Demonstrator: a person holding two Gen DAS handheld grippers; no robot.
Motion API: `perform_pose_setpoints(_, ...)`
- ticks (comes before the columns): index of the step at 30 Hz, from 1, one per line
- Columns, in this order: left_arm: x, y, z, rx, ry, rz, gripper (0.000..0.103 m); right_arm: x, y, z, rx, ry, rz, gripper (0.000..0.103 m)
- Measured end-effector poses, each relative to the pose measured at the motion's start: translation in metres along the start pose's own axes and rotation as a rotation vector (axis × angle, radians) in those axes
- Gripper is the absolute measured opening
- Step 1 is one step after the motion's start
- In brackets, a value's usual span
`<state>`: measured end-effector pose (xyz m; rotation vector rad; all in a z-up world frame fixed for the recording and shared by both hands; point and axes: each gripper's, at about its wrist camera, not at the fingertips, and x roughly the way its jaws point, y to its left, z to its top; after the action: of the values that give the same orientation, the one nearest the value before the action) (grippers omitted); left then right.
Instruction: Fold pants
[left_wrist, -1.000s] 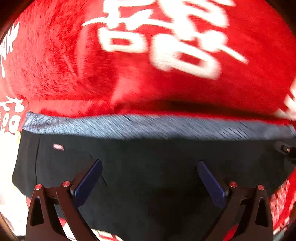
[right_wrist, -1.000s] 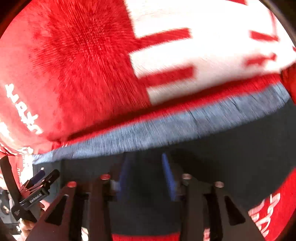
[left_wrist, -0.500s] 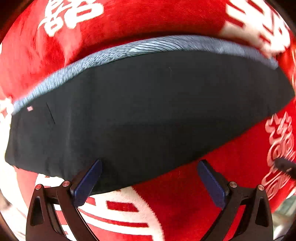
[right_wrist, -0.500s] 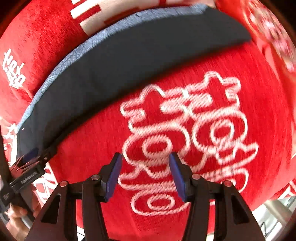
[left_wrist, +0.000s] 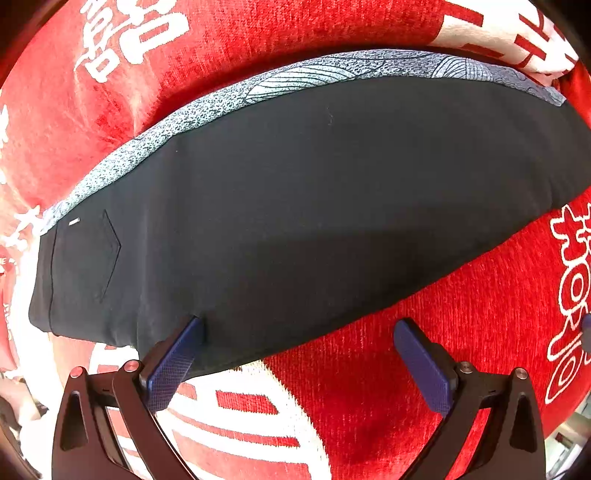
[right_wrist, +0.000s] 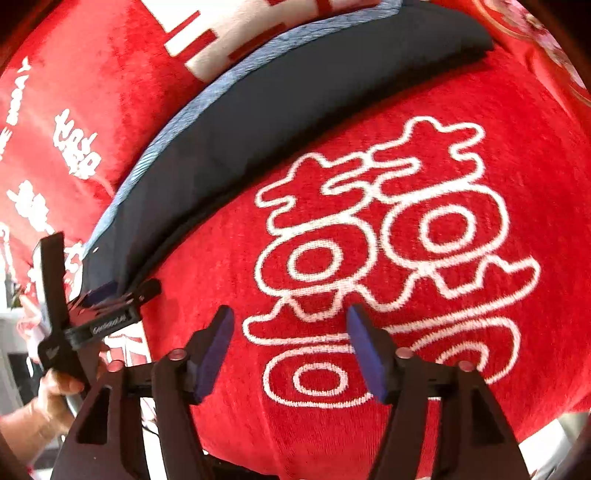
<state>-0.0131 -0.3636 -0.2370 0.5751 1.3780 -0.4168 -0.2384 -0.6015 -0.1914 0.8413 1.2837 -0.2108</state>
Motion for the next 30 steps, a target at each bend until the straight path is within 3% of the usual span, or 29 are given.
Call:
perform_pose_setpoints(3,0.002,-0.002,0.007,-0.02,0.03,0.012,0.103,0.004,0.011,0.006,-0.013,0.023,0.019,0.071)
perform_pose_setpoints(7,-0.004,-0.002,0.02,-0.066,0.074,-0.013,0.103,-0.002,-0.011,0.013,0.078,0.042,0.091,0.072)
perform_pose_setpoints(12,-0.034,-0.028,0.028,-0.061,0.021,-0.051,0.103,-0.03,-0.053,0.038,0.208,-0.068,0.142,0.072)
perform_pose_setpoints(18,-0.053,-0.067,0.064,-0.083,-0.055,-0.096,0.103,-0.035,-0.088,0.067,0.32,-0.14,0.214,0.072)
perform_pose_setpoints(24,-0.045,-0.1,0.096,-0.095,-0.052,-0.081,0.103,-0.028,-0.089,0.075,0.32,-0.134,0.202,0.072)
perform_pose_setpoints(30,-0.045,-0.109,0.113,-0.1,-0.043,-0.072,0.103,-0.025,-0.094,0.083,0.342,-0.161,0.225,0.072)
